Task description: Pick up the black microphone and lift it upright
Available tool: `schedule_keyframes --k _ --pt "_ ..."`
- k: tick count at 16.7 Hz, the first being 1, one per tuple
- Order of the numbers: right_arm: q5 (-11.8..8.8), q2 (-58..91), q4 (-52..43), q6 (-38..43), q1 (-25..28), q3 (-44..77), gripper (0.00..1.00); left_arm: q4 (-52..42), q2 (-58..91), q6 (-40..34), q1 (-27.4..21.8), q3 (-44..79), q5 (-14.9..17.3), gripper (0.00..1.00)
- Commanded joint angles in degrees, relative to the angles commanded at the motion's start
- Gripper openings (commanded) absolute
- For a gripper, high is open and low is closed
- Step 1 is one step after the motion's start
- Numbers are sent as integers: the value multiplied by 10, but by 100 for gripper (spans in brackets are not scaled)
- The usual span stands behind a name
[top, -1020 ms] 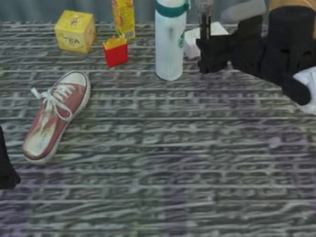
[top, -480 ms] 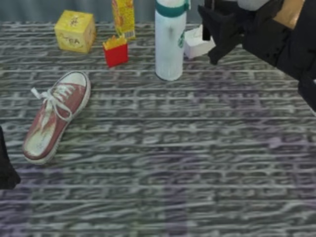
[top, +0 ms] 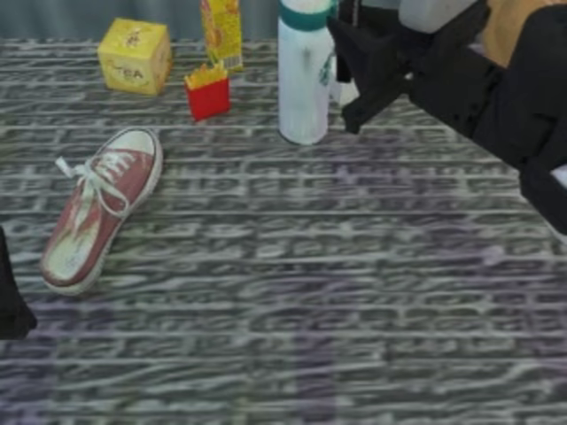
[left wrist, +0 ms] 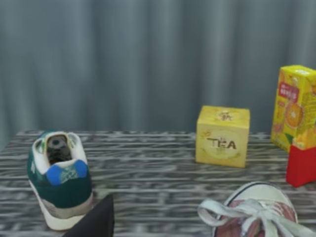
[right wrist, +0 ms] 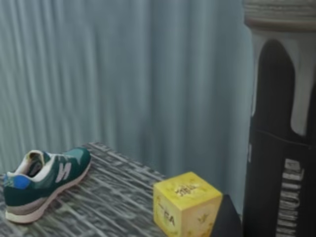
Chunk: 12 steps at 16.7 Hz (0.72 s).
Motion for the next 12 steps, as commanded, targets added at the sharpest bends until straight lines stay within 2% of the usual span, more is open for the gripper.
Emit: schedule_keyframes --k 3,5,12 --pt "53 -48 -8 5 57 -27 0 0 0 0 0 0 0 100" --pt "72 -66 -11 7 78 -37 0 0 0 0 0 0 0 100" --pt "74 -68 -11 7 79 -38 0 0 0 0 0 0 0 100"
